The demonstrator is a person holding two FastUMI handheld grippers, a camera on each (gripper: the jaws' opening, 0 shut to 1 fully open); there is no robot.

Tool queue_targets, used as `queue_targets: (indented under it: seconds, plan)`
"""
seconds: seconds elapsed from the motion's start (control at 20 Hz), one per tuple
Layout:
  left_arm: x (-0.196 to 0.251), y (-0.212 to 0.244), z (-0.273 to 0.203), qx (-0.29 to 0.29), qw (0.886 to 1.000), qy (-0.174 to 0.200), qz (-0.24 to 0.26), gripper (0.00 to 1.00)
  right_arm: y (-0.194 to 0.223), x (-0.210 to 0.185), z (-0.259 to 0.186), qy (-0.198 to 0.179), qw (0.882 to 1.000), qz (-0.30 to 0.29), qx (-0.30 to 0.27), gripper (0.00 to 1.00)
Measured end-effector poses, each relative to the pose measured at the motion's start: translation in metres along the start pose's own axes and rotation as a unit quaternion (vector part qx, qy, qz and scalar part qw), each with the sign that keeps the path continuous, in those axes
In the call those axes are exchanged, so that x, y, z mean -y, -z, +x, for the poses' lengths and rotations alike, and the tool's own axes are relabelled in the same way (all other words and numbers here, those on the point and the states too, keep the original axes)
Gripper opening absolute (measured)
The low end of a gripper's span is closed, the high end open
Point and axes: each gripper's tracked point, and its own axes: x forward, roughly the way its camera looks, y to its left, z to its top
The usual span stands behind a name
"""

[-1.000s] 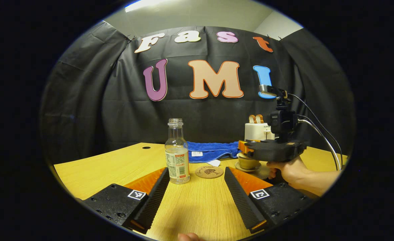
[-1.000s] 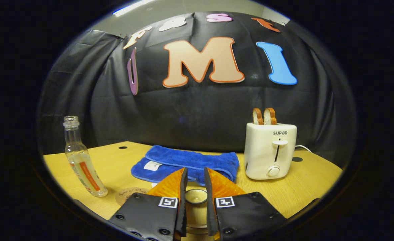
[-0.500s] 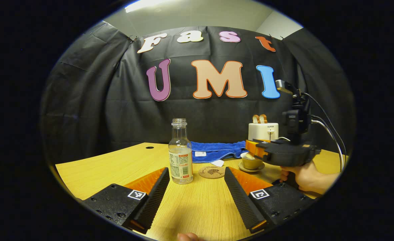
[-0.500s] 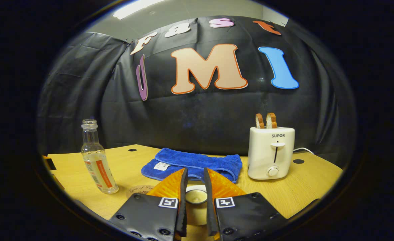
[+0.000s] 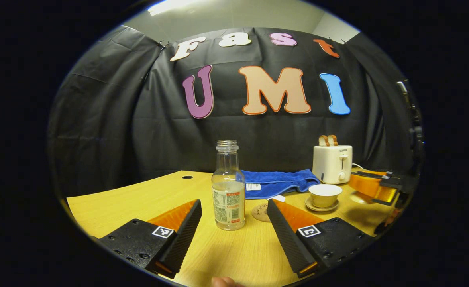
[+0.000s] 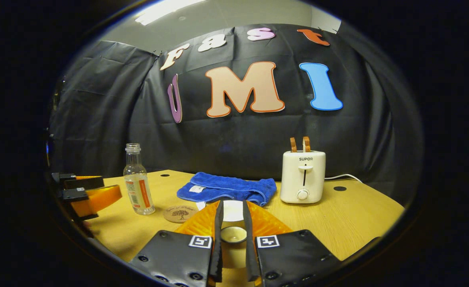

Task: Open the teacup lid with one hand, grasp the water bottle and pour water into the teacup with the other hand; after pouring, place the water bottle on the coaster and then close the teacup lid.

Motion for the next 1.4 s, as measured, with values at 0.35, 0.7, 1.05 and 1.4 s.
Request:
queue_targets:
  seconds: [0.35, 0.7, 1.05, 1.4]
  plan:
    - [-0.004, 0.001, 0.046, 0.003, 1.0, 0.012, 0.009, 0.96, -0.002, -0.004, -0.021, -0.005, 1.0, 0.0, 0.001, 0.27]
    - [-0.007, 0.0, 0.081, 0.004, 1.0, 0.016, 0.024, 0.96, -0.002, -0.005, -0.023, -0.007, 1.0, 0.0, 0.0, 0.27]
    - [-0.012, 0.002, 0.107, 0.006, 1.0, 0.018, 0.0, 0.95, -0.003, -0.004, -0.023, -0.007, 1.0, 0.0, -0.001, 0.27]
    - [-0.008, 0.001, 0.113, 0.007, 1.0, 0.03, 0.0, 0.75, -0.003, -0.004, -0.024, -0.005, 1.0, 0.0, 0.0, 0.27]
